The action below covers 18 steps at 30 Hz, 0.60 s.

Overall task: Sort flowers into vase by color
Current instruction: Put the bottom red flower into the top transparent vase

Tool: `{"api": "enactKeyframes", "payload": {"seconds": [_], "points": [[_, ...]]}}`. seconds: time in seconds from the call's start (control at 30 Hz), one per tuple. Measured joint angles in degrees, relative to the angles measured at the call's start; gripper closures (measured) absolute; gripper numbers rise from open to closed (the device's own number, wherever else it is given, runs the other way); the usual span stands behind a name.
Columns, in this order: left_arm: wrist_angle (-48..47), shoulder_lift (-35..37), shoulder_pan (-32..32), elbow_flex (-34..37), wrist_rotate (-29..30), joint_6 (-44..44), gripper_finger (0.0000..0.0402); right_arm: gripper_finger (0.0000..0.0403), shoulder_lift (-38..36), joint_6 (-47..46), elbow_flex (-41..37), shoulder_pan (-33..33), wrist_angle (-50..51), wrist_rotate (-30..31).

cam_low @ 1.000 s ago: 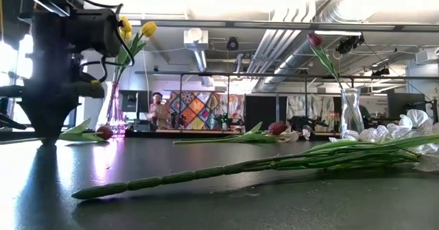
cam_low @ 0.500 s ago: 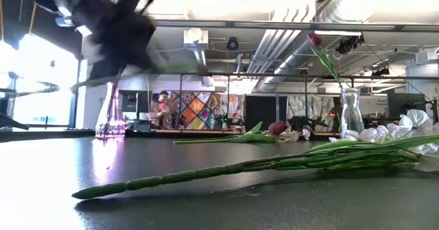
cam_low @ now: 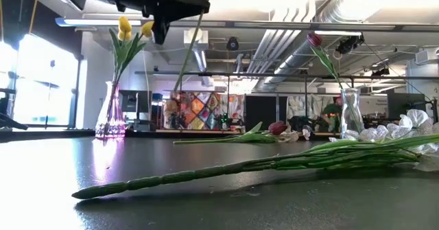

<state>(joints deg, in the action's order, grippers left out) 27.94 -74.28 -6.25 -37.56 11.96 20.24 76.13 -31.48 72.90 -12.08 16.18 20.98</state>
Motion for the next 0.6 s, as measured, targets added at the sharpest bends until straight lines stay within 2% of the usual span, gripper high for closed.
{"api": "enactKeyframes", "payload": {"seconds": [0.13, 0.3, 0.43, 0.53, 0.6], "points": [[1.76, 0.00, 1.32, 0.00, -2.91, -5.57, 0.0401, 0.0249, 1.41, 3.14, 0.00, 1.75, -4.11, 0.60], [1.93, 0.00, 1.95, 0.00, -3.31, -10.59, 0.0401, 0.0249, 1.47, 6.84, 0.00, 3.60, -6.02, 0.88], [2.57, 0.00, 3.11, 0.00, -3.30, -12.25, 0.0401, 0.0249, 1.94, 11.88, 0.00, 5.23, -8.24, -3.01], [4.07, -0.70, 4.25, -0.07, -3.47, -12.39, 0.0401, 0.0249, 3.20, 13.02, 0.00, 6.68, -11.52, -8.56], [5.16, -1.36, 4.93, -0.09, -4.71, -12.41, 0.0401, 0.0249, 4.22, 13.37, 0.00, 7.25, -13.38, -9.91]]}}
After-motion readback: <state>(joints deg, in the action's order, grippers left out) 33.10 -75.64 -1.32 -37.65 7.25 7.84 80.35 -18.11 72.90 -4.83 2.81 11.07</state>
